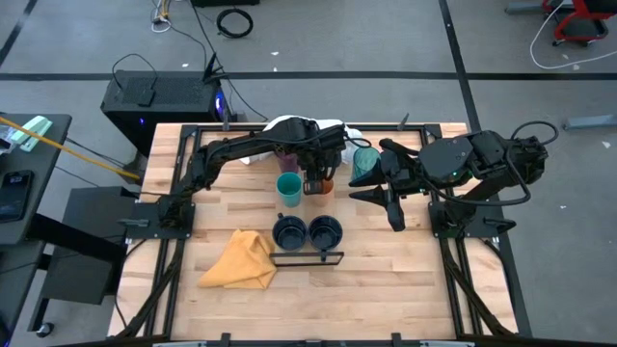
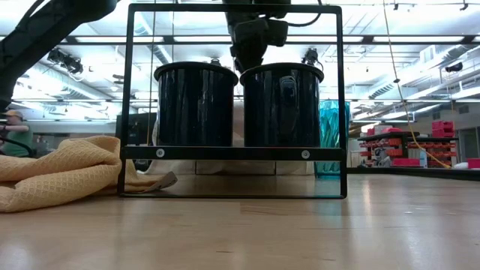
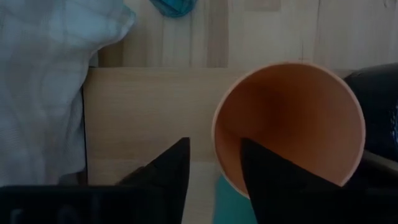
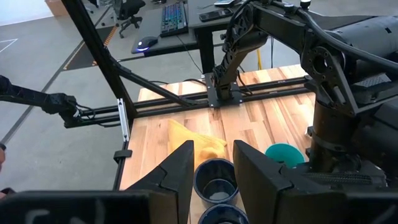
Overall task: Stack small to large cups/mugs on shelf
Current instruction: Put the blue cup on the shelf
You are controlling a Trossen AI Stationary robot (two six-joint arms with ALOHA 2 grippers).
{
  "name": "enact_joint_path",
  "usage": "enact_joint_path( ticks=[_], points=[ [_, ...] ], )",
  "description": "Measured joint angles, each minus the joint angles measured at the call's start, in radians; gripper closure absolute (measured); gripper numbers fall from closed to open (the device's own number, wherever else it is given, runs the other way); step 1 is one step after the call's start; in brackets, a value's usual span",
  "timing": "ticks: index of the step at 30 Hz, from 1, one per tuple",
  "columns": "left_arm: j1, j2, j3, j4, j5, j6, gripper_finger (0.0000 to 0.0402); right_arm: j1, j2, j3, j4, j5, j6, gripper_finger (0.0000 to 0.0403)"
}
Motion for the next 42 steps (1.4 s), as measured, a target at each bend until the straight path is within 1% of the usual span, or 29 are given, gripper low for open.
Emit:
enact_joint_path(
  ticks=[5,10,16,20,23,27,35,39,42],
  points=[
    [0.002,-0.001,0.000,-0.021,0.001,-0.004,0.0245,0.000,0.000,0.000,0.000,0.000,0.000,0.0284],
    [0.008,-0.007,0.014,-0.013,0.072,-0.008,0.0232,0.000,0.000,0.000,-0.001,0.000,0.000,0.0284],
    [0.018,-0.016,0.014,-0.016,0.084,-0.026,0.0206,0.000,0.000,0.000,-0.009,0.000,0.000,0.0284],
    [0.029,-0.053,0.013,0.013,0.124,-0.029,0.0193,0.000,0.000,0.000,-0.011,0.000,0.000,0.0284],
    [0.041,-0.108,0.014,0.092,0.150,-0.049,0.0189,0.000,0.000,0.000,-0.018,0.000,0.000,0.0284],
    [0.072,-0.214,0.013,0.248,0.178,-0.073,0.0190,0.000,0.000,0.000,-0.021,0.003,0.000,0.0284],
    [0.137,-0.467,0.014,0.659,0.337,-0.207,0.0209,0.000,0.000,0.000,-0.023,0.003,0.000,0.0284],
    [0.126,-0.548,0.015,0.834,0.414,-0.236,0.0218,0.000,0.000,0.000,-0.023,0.003,-0.005,0.0284],
    [0.084,-0.573,0.014,0.901,0.478,-0.242,0.0223,0.000,0.000,0.000,-0.023,0.003,-0.009,0.0284]
  ],
)
